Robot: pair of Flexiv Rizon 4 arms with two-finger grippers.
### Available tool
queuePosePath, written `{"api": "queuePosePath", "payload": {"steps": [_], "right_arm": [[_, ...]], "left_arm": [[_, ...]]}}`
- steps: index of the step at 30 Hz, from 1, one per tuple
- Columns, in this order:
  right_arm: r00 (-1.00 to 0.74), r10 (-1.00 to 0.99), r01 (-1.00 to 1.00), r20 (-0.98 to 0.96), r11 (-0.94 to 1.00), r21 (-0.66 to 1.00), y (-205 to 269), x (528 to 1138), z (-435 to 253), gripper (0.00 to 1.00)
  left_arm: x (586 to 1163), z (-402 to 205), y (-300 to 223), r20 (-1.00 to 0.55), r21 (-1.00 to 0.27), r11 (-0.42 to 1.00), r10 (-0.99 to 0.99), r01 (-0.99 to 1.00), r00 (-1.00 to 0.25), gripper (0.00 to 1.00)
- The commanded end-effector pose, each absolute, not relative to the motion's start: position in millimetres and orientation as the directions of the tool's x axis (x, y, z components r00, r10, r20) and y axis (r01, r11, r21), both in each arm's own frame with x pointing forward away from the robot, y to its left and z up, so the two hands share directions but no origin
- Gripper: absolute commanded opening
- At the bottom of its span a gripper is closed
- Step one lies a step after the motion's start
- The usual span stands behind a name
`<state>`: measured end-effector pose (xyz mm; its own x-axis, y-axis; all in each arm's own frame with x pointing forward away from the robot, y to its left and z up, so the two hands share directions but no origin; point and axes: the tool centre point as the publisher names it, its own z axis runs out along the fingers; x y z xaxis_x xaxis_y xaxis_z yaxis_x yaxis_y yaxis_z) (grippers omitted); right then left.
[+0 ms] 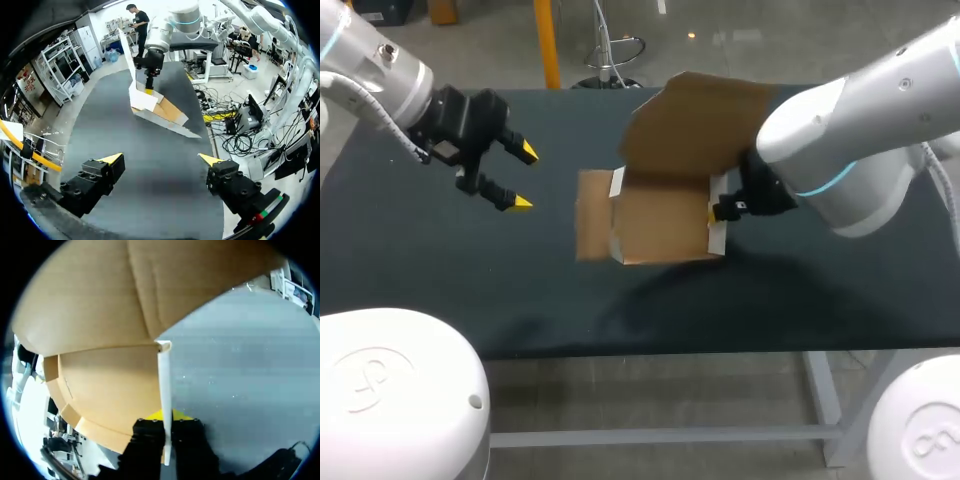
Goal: Assemble the packaging by folding the flat box into shape, placing the metal phone stand inside, and closing the box properly
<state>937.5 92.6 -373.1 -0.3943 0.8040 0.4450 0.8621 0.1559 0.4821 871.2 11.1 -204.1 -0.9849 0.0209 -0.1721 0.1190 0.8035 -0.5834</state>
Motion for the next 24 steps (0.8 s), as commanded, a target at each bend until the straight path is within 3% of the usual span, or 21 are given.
{"api": "queuePosePath", "payload": {"steps": [1,11,24], "right_arm": [[-0.368,0.852,0.927,0.374,0.301,0.225,95.6,930.6,-368.0,0.0],[-0.229,0.937,0.972,0.264,0.234,0.012,80.6,900.9,-369.6,0.0],[-0.229,0.937,0.972,0.264,0.234,0.012,80.6,900.9,-369.6,0.0]], "left_arm": [[863.0,-208.0,15.4,-0.181,-0.57,0.813,0.019,0.121,-0.983,1.0],[854.4,-221.9,26.6,-0.185,-0.523,0.844,0.025,0.12,-0.982,1.0],[854.4,-221.9,26.6,-0.185,-0.523,0.844,0.025,0.12,-0.982,1.0]]}}
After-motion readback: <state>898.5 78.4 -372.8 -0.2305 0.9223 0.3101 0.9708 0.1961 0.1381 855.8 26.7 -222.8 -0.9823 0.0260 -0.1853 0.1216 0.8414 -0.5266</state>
